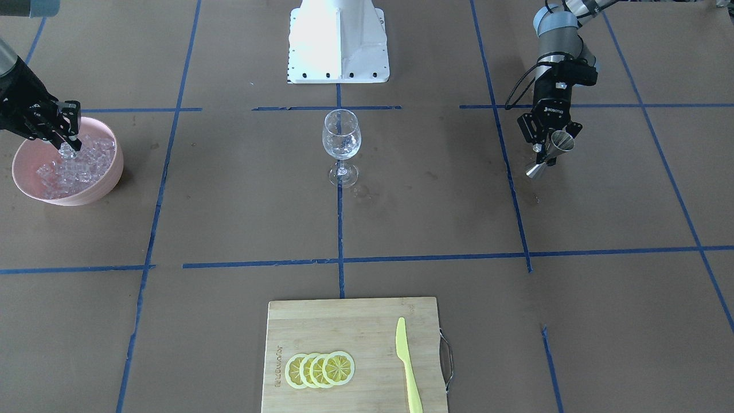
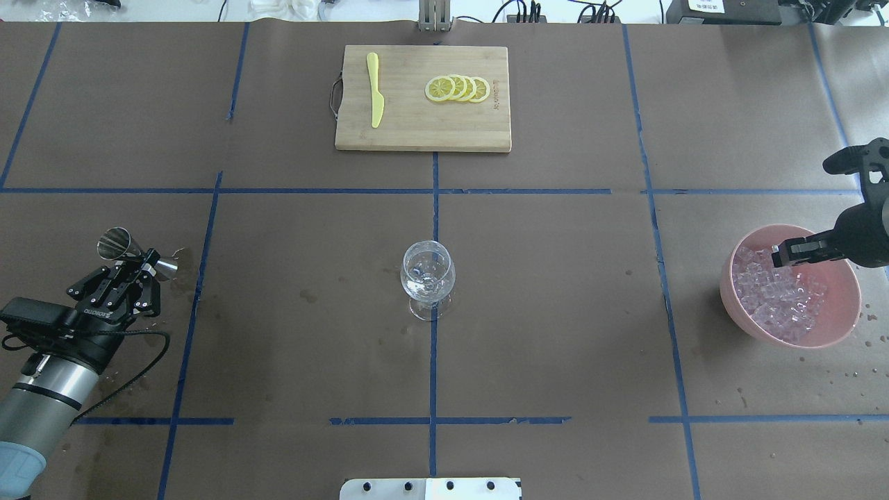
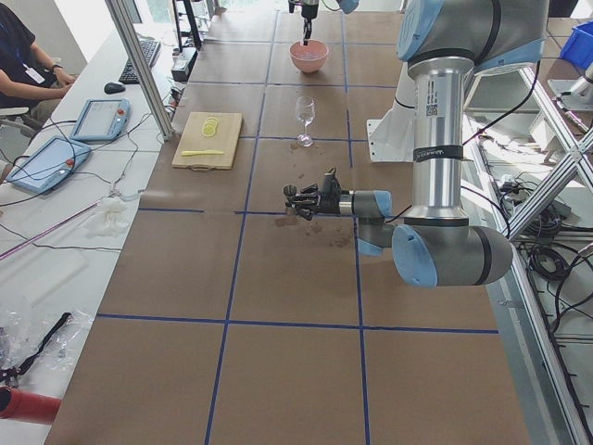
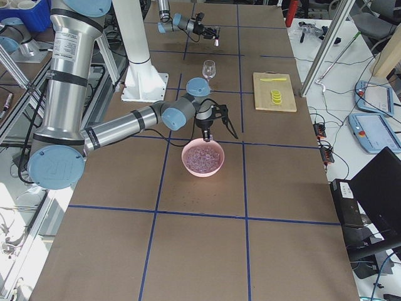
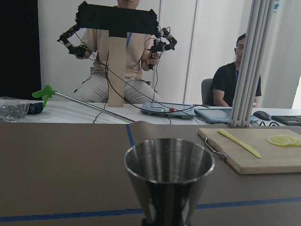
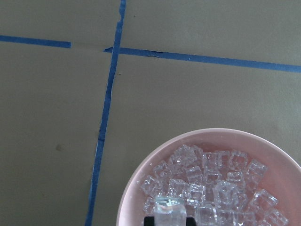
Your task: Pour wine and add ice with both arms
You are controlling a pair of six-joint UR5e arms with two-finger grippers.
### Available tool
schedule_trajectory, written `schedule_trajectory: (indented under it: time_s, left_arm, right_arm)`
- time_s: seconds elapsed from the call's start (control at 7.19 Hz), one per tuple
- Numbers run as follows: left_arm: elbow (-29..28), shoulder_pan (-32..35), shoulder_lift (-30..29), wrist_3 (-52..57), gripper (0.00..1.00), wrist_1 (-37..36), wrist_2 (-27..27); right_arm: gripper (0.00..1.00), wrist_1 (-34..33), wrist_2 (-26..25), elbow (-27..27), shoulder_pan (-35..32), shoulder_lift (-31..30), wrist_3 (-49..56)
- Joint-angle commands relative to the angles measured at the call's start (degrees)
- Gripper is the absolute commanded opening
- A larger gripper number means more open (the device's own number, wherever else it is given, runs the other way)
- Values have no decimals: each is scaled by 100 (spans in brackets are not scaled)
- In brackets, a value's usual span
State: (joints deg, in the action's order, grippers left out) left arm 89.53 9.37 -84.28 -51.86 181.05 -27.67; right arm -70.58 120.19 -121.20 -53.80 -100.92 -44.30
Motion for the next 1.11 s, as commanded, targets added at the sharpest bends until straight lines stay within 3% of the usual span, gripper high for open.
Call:
schedule_trajectory:
  time_s: [0.0,0.28,0.42,0.56,0.97]
  left_arm:
    - [-75,3,-1,0,0,-113,-2]
    - [-85,-6,-18,-235,2,-140,-28]
    - [-119,-14,-18,-237,14,-140,-54]
    - [-207,-23,-53,-255,19,-140,-37]
    - [-444,-32,-124,-334,19,-149,-28]
  right_arm:
    - [0,9,13,-254,-52,2,0]
    - [0,17,13,-501,-61,168,-9]
    - [0,18,22,-510,-52,352,-148]
    - [0,18,31,-493,-52,693,-567]
    - [0,9,75,-493,-34,995,-922]
